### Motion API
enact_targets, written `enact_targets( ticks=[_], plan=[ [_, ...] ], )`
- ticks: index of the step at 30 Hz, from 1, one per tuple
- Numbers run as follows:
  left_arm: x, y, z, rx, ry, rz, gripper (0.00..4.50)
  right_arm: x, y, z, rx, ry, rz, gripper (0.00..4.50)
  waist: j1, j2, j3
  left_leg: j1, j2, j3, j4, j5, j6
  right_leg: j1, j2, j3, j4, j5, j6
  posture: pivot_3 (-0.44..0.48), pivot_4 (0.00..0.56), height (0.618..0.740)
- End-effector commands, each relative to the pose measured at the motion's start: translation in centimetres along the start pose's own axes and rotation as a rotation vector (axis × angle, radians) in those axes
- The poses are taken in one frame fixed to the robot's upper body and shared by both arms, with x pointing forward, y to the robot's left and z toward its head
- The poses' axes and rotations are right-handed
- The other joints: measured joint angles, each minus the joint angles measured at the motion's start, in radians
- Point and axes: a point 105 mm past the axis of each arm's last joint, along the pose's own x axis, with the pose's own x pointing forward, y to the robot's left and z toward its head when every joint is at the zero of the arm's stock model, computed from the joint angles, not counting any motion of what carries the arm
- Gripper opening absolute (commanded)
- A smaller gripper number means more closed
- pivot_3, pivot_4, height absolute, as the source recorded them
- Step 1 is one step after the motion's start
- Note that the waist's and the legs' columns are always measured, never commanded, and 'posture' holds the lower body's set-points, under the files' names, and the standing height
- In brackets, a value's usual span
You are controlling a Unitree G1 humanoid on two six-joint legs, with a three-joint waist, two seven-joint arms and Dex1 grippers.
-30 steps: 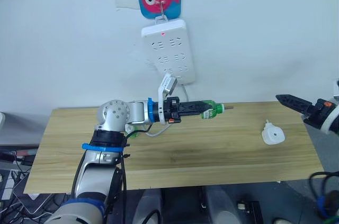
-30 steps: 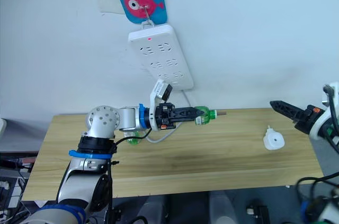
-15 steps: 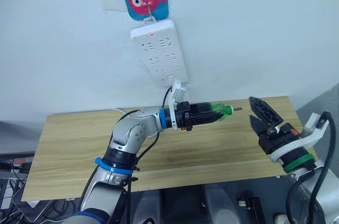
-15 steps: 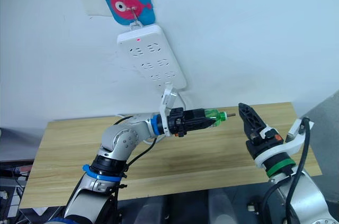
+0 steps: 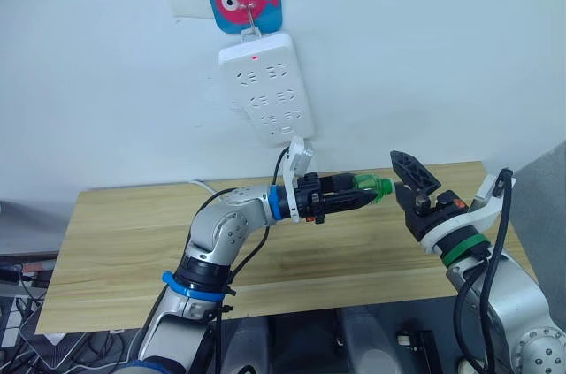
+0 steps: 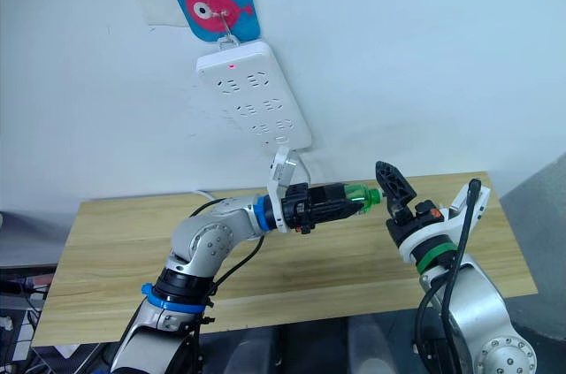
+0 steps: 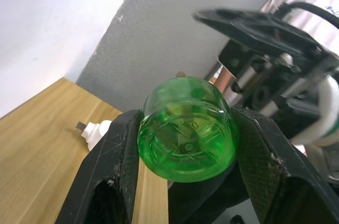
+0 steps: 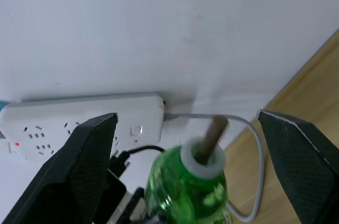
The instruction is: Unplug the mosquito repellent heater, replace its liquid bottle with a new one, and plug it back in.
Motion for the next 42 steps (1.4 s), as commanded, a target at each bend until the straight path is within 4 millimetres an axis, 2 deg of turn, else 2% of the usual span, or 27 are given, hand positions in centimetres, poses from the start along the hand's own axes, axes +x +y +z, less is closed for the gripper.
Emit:
enact_targets(
  ticks=[1,4,13,21,22,27,28,31,35,37,38,42],
  plan=[
    [0.5,-1.2,0.6,0.034,-0.02,-0.043,2.23,-0.1,1.0,-0.3,-0.008,-0.006,0.042,4.44,0.0,0.0,0.0,0.0,0.0,0.0,0.0,0.0,0.0,0.0,0.0,0.0,0.0,0.0,0.0,-0.108,0.296,0.74],
    [0.6,-1.1,0.7,0.036,-0.024,-0.036,2.23,-0.1,1.2,-0.7,-0.021,0.017,0.047,3.88,0.001,0.0,0.0,0.0,-0.001,0.0,0.0,0.0,0.0,0.0,0.0,0.0,0.0,0.0,0.0,-0.109,0.298,0.74],
    [0.8,-1.1,0.6,0.043,-0.032,-0.028,2.23,0.1,1.2,-1.0,-0.035,0.025,0.042,0.87,0.0,0.0,0.0,0.0,0.0,0.0,0.0,0.0,0.001,0.0,0.0,0.0,0.0,0.0,0.0,-0.114,0.295,0.74],
    [0.5,-1.4,0.2,0.028,-0.006,-0.047,2.23,0.1,1.0,-0.7,-0.033,0.018,0.039,0.87,0.001,0.0,0.0,0.0,0.0,0.0,0.0,0.0,0.001,0.0,0.0,0.0,0.0,0.0,0.0,-0.11,0.296,0.74],
    [0.4,-1.4,0.1,0.035,0.009,-0.055,2.97,0.1,0.9,-0.6,-0.035,0.014,0.034,0.87,0.001,0.0,0.0,0.0,0.0,0.0,0.0,0.0,0.001,0.0,0.0,0.0,0.0,0.0,0.0,-0.109,0.296,0.74],
    [-0.7,-1.6,-0.2,0.125,0.121,-0.13,4.44,0.0,-0.7,1.2,-0.092,-0.031,-0.022,0.87,0.001,0.0,0.0,0.0,-0.001,0.0,0.0,0.0,0.001,0.0,0.0,0.0,0.0,0.0,0.0,-0.101,0.299,0.74],
    [-0.9,-1.5,-0.2,0.15,0.143,-0.141,4.5,0.1,-1.2,1.7,-0.119,-0.045,-0.039,0.87,0.001,0.0,0.0,0.0,0.0,0.0,0.0,-0.001,0.001,0.0,0.0,0.0,0.0,0.0,0.0,-0.097,0.3,0.74],
    [-1.3,-0.7,-0.2,0.242,0.194,-0.132,4.5,0.3,-3.1,3.2,-0.31,-0.068,-0.111,0.87,0.003,0.0,0.0,0.0,-0.001,0.001,0.0,-0.001,0.001,0.0,0.0,0.0,-0.001,0.0,0.0,-0.092,0.3,0.74],
    [-1.7,0.5,-1.2,0.389,0.277,-0.123,4.5,1.0,-7.4,5.3,-0.805,-0.077,-0.291,0.87,0.004,0.0,0.0,0.0,-0.002,0.001,0.0,-0.001,0.001,0.001,0.0,0.0,-0.003,0.0,0.0,-0.09,0.3,0.74],
    [-1.8,0.8,-1.7,0.445,0.295,-0.125,4.5,1.6,-9.0,6.2,-1.05,-0.091,-0.324,0.87,0.003,0.0,0.0,0.001,-0.002,0.001,0.0,-0.001,0.001,0.001,0.001,0.0,-0.003,0.0,0.0,-0.09,0.3,0.74],
    [-1.8,1.0,-2.0,0.472,0.304,-0.12,4.5,2.0,-9.5,6.4,-1.133,-0.099,-0.325,0.87,0.003,0.0,0.0,0.001,-0.003,0.001,0.0,-0.001,0.001,0.001,0.001,0.0,-0.003,0.0,0.0,-0.081,0.297,0.74],
    [-1.9,1.4,-3.0,0.521,0.312,-0.11,4.5,3.4,-11.3,6.4,-1.283,-0.119,-0.309,0.87,0.002,-0.001,0.0,0.001,-0.002,0.001,-0.001,-0.001,0.001,0.001,0.002,0.0,-0.002,0.0,0.0,-0.077,0.296,0.74]
  ],
)
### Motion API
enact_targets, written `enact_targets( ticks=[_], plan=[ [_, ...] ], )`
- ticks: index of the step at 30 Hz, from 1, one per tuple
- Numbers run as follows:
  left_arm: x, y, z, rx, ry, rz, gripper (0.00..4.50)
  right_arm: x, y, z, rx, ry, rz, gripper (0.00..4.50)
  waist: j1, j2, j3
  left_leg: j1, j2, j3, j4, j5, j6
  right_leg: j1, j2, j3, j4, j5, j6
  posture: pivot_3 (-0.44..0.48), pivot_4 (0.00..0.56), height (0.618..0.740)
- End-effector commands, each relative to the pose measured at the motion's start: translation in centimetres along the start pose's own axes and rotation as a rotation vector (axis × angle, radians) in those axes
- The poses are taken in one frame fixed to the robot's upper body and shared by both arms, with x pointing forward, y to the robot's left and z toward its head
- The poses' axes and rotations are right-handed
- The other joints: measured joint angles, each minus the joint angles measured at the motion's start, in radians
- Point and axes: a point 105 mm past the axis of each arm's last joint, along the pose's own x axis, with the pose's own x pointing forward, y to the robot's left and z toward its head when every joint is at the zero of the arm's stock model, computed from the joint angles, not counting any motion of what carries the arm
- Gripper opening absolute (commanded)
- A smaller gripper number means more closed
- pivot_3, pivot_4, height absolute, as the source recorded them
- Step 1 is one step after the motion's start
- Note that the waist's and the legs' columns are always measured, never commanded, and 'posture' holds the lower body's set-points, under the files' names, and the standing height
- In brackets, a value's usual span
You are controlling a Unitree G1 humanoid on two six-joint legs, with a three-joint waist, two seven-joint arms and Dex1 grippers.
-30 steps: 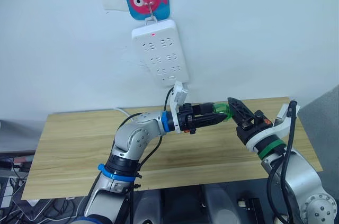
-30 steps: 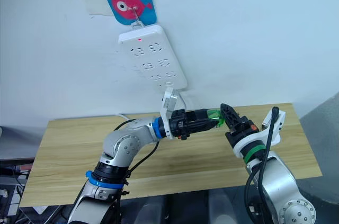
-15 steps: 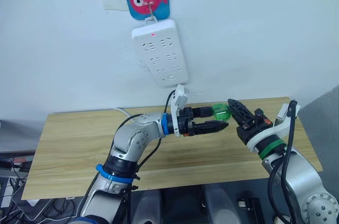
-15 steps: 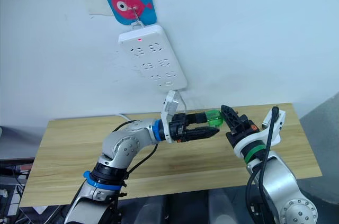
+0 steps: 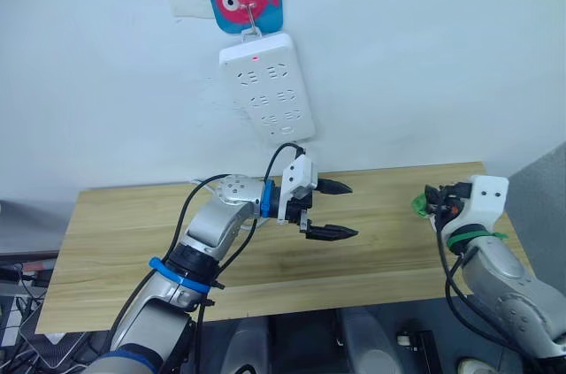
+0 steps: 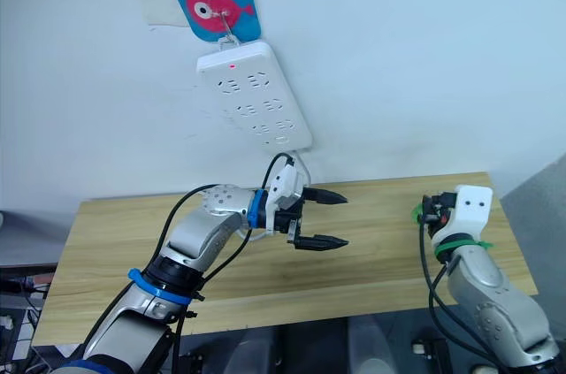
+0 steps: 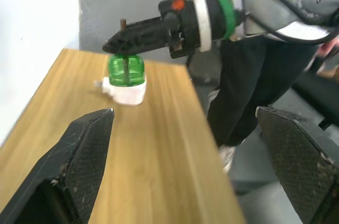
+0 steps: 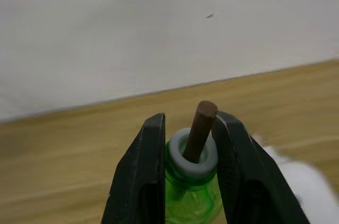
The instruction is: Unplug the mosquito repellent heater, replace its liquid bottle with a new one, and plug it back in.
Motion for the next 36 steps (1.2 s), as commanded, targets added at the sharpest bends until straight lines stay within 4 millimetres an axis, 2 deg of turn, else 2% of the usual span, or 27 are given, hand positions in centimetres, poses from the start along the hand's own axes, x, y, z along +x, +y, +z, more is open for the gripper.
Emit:
enact_targets(
  ticks=[1,7,13,21,26,28,29,30,36],
  plan=[
    [0.3,-0.7,-0.2,0.053,-0.011,-0.014,4.5,1.0,0.4,0.2,-0.129,-0.1,0.032,0.87,0.0,0.0,0.0,0.0,0.001,0.0,0.0,0.0,0.0,0.0,0.0,0.0,0.0,0.0,0.0,-0.077,0.296,0.74],
    [0.0,-0.9,-1.2,0.064,0.011,0.0,4.5,2.6,1.6,-1.5,-0.211,-0.146,0.071,0.87,0.004,-0.001,0.0,0.0,0.0,0.0,0.001,0.0,0.0,0.0,-0.003,0.001,0.001,0.0,0.0,-0.049,0.295,0.74],
    [-0.3,-0.3,-1.8,0.092,0.041,0.054,4.5,3.7,2.9,-2.9,-0.284,-0.161,0.12,0.87,0.004,-0.001,0.0,0.0,0.001,0.0,0.001,0.0,0.0,0.0,-0.003,0.0,0.002,0.0,0.0,-0.037,0.293,0.74],
    [0.0,-0.1,-1.8,0.102,0.041,0.084,4.5,4.3,2.8,-5.5,-0.29,-0.105,0.113,0.87,0.005,-0.001,0.0,0.0,0.0,0.0,0.001,0.0,-0.001,0.0,-0.003,0.001,0.002,0.0,0.0,-0.03,0.298,0.74],
    [-0.1,0.0,-1.7,0.102,0.041,0.088,4.5,4.4,2.8,-5.9,-0.257,-0.096,0.108,0.87,0.005,0.0,0.0,0.001,0.001,0.001,0.001,0.0,0.0,0.0,-0.003,0.001,0.003,0.0,0.0,-0.028,0.301,0.74],
    [-0.1,0.1,-1.7,0.103,0.043,0.09,4.5,4.3,2.8,-6.0,-0.251,-0.095,0.11,1.6,0.005,0.0,0.0,0.001,0.001,0.001,0.001,0.0,0.0,0.0,-0.003,0.001,0.003,0.0,0.0,-0.028,0.301,0.74],
    [-0.1,0.1,-1.7,0.103,0.044,0.091,4.5,4.3,2.7,-6.0,-0.25,-0.094,0.11,1.76,0.005,0.0,0.0,0.001,0.001,0.001,0.001,0.0,0.0,0.0,-0.003,0.001,0.003,0.0,0.0,-0.03,0.3,0.74],
    [-0.1,0.2,-1.7,0.103,0.044,0.092,4.5,4.1,2.7,-6.1,-0.25,-0.093,0.112,2.14,0.005,0.0,0.0,0.001,0.0,0.001,0.001,0.0,0.0,0.0,-0.003,0.001,0.003,0.0,0.0,-0.03,0.3,0.74],
    [-0.5,0.5,-1.6,0.079,0.038,0.107,4.5,2.4,2.6,-6.5,-0.248,-0.069,0.139,4.28,0.005,0.0,0.0,0.001,0.001,0.001,0.001,0.0,0.0,0.0,-0.003,0.001,0.003,0.0,0.0,-0.037,0.299,0.74]
  ],
)
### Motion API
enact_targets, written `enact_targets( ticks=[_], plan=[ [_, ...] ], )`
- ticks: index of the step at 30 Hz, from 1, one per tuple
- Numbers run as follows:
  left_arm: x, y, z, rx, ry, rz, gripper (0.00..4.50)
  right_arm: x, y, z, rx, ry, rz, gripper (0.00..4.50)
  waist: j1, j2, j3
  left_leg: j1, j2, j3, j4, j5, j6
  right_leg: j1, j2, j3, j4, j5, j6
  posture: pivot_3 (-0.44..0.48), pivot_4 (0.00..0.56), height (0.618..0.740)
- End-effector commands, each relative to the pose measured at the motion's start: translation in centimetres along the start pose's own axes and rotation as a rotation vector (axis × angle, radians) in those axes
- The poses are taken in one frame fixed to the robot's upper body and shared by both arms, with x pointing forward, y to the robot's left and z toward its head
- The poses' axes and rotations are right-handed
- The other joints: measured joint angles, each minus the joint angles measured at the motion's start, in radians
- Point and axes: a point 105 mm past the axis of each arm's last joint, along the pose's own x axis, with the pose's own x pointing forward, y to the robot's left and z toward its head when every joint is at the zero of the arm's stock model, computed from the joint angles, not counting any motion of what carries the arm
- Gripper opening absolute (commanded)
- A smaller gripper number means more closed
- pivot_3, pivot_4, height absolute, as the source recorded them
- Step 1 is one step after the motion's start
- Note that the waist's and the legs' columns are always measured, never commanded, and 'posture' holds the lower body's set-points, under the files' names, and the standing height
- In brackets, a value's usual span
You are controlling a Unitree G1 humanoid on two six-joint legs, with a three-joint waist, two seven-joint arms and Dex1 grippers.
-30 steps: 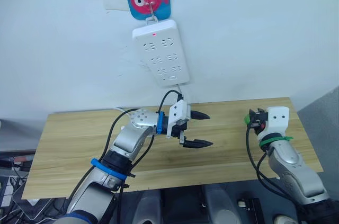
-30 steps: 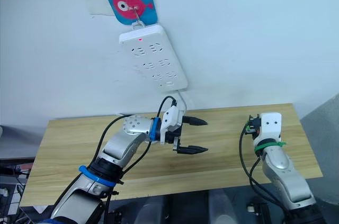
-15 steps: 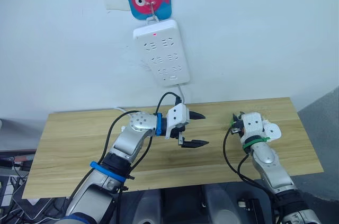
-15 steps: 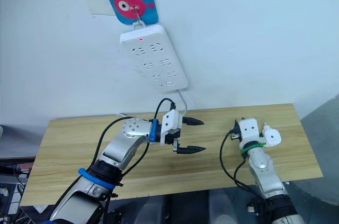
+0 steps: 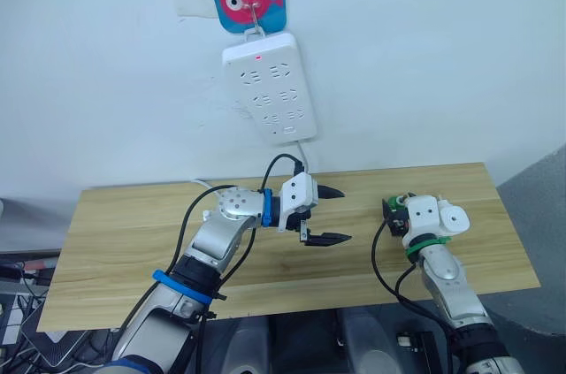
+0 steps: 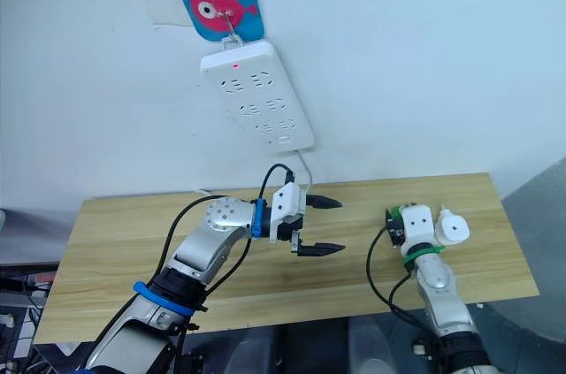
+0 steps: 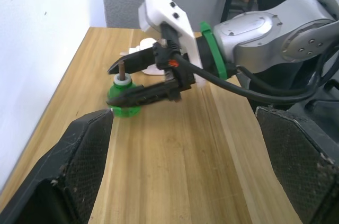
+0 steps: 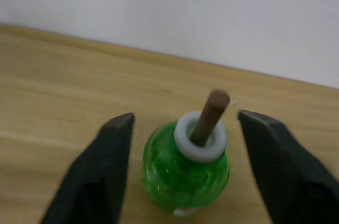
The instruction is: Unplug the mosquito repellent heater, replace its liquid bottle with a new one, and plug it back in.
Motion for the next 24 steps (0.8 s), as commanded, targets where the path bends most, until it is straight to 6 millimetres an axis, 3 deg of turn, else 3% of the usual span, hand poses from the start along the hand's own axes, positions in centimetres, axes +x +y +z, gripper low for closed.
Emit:
enact_targets(
  ticks=[1,5,9,15,18,24],
  plan=[
    [-0.4,0.4,0.9,-0.001,-0.026,0.009,4.5,-1.2,-0.2,0.6,-0.006,-0.016,0.008,4.49,0.0,0.0,0.0,0.0,0.0,0.0,0.0,0.0,0.0,0.0,0.0,0.0,0.0,0.0,0.0,-0.037,0.299,0.74],
    [-1.5,1.5,2.1,-0.014,-0.085,0.08,4.5,-3.3,0.4,1.2,-0.006,-0.008,0.056,4.49,0.0,0.0,0.0,0.0,0.0,-0.001,0.0,0.0,0.0,0.0,0.0,0.0,0.0,0.0,0.0,-0.038,0.296,0.74],
    [-3.9,3.1,4.6,-0.007,-0.236,0.234,4.5,-5.3,0.2,2.8,-0.027,0.002,0.101,4.49,0.0,0.0,0.0,0.0,0.0,-0.002,0.0,0.0,0.0,0.0,0.0,0.001,0.0,0.0,0.0,-0.035,0.298,0.74],
    [-8.6,3.4,2.4,-0.069,-0.136,0.491,4.5,-6.5,1.2,6.5,-0.06,-0.037,0.265,4.49,0.0,0.0,0.0,0.005,0.001,-0.004,-0.002,0.0,0.0,0.003,0.0,0.003,0.0,0.0,0.0,-0.011,0.303,0.74],
    [-11.1,2.0,0.8,-0.114,-0.114,0.59,4.5,-6.4,2.5,8.6,-0.072,-0.079,0.392,4.49,0.002,-0.002,0.001,0.008,0.001,-0.003,-0.003,0.0,0.0,0.005,0.0,0.004,0.0,0.0,0.0,0.007,0.304,0.74],
    [-14.4,-3.7,-2.7,-0.181,-0.044,0.763,4.5,-6.5,6.0,12.2,-0.146,-0.142,0.77,4.49,0.014,-0.005,0.003,0.012,0.001,0.002,-0.011,0.0,0.0,0.005,-0.003,0.014,-0.007,0.0,0.0,0.034,0.32,0.74]
  ],
)
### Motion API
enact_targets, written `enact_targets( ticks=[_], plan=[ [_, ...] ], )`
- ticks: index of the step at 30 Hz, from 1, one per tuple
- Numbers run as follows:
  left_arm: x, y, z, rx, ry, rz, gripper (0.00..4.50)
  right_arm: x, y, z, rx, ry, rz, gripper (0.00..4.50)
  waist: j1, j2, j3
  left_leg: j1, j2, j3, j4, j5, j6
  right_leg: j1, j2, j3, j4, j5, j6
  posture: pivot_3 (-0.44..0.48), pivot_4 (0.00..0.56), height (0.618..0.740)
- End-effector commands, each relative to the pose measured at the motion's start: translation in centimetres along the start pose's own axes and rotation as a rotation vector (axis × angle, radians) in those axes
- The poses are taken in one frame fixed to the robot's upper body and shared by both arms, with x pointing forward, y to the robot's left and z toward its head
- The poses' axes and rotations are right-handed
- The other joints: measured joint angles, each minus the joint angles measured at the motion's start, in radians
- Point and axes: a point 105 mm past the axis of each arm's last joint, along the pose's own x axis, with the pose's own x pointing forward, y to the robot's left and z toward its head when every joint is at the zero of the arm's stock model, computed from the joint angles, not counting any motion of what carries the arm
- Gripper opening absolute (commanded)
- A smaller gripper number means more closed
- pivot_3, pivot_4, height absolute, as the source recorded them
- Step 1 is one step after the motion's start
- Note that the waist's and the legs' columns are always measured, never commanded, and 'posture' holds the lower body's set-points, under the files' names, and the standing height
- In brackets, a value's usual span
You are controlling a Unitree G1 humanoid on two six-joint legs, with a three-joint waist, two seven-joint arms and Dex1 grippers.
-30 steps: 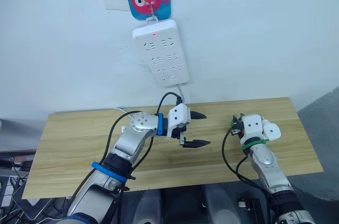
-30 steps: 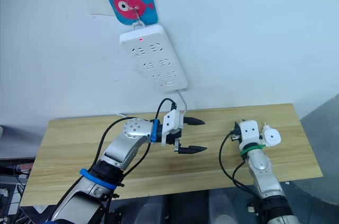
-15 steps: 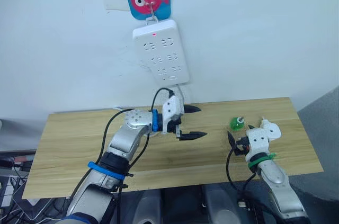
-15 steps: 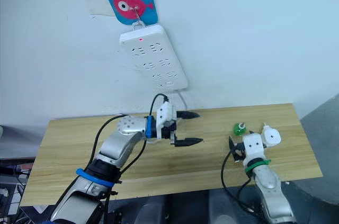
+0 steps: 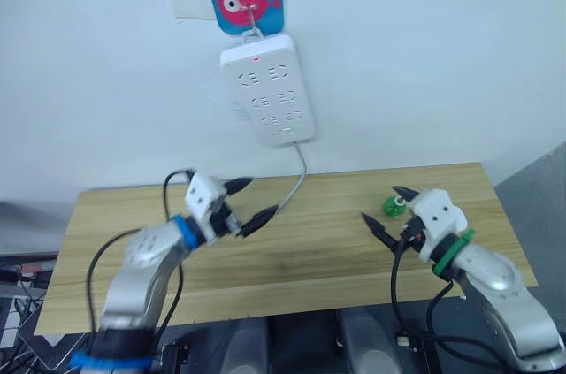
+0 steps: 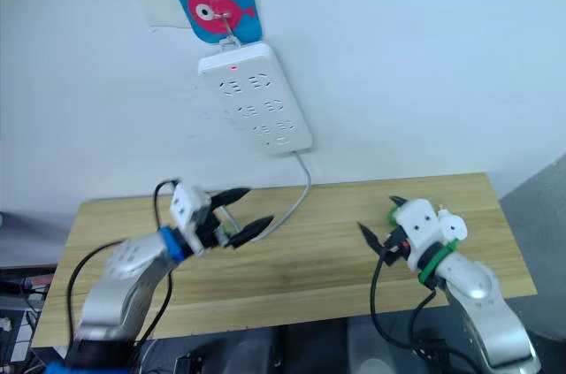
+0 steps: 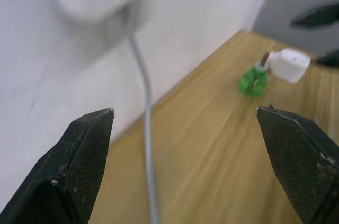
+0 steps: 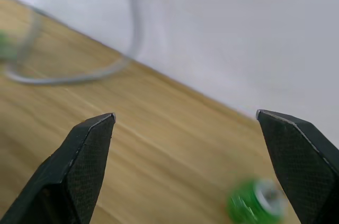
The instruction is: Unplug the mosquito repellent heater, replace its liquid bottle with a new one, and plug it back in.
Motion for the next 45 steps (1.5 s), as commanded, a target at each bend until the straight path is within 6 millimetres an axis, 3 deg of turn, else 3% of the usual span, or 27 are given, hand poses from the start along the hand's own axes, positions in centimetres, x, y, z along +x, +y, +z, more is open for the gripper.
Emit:
enact_targets(
  ticks=[1,4,9,12,16,24,33,45],
  plan=[
    [-2.3,-0.1,0.1,0.041,-0.038,0.119,4.5,0.6,1.8,2.3,-0.031,-0.056,0.213,4.49,0.018,-0.003,0.002,0.0,0.0,-0.001,-0.001,0.0,0.0,0.0,0.0,0.0,0.0,0.0,0.0,0.035,0.321,0.74],
    [-4.4,-0.3,-1.8,0.01,0.002,0.223,4.5,1.2,2.0,3.7,-0.067,-0.085,0.317,4.49,0.036,-0.004,0.003,0.0,0.001,-0.002,-0.001,0.0,0.0,0.0,0.0,-0.002,-0.002,0.0,0.0,0.047,0.334,0.74],
    [-6.0,0.5,-4.3,0.007,0.038,0.382,4.5,2.5,2.9,5.7,-0.1,-0.135,0.445,4.49,0.051,-0.006,0.007,-0.002,-0.001,-0.002,-0.002,0.0,0.0,0.002,0.0,-0.003,-0.008,0.001,0.0,0.073,0.349,0.74],
    [-5.5,1.6,-6.8,-0.026,0.046,0.48,4.5,3.7,3.6,6.4,-0.114,-0.167,0.483,4.49,0.052,-0.007,0.008,-0.002,-0.001,-0.001,-0.002,0.0,0.001,0.002,0.0,-0.002,-0.008,0.001,0.0,0.093,0.35,0.74],
    [-3.9,2.3,-8.8,-0.032,0.043,0.52,4.5,4.9,3.7,6.1,-0.125,-0.178,0.469,4.49,0.056,-0.012,0.011,-0.002,-0.001,-0.003,-0.002,0.0,0.001,0.001,0.0,-0.004,-0.008,0.001,0.0,0.093,0.348,0.74],
    [-2.3,3.4,-10.3,-0.043,0.005,0.585,4.5,5.3,3.6,6.5,-0.166,-0.195,0.463,4.49,0.058,-0.014,0.013,-0.002,0.0,-0.003,-0.002,0.0,0.001,0.0,-0.002,-0.006,-0.007,0.002,0.0,0.063,0.339,0.74],
    [0.7,4.6,-10.7,-0.058,-0.028,0.597,4.5,5.0,3.4,7.1,-0.144,-0.193,0.442,4.49,0.056,-0.015,0.013,-0.002,0.0,-0.003,-0.002,0.0,0.0,0.001,-0.002,-0.009,-0.008,0.002,0.0,0.044,0.325,0.74],
    [1.3,5.5,-11.0,-0.007,-0.011,0.612,4.5,5.0,2.2,7.3,-0.09,-0.177,0.379,4.49,0.047,-0.015,0.013,-0.002,0.0,-0.007,-0.002,0.0,-0.001,0.001,-0.002,-0.015,-0.007,0.002,0.0,0.024,0.32,0.74]
  ],
)
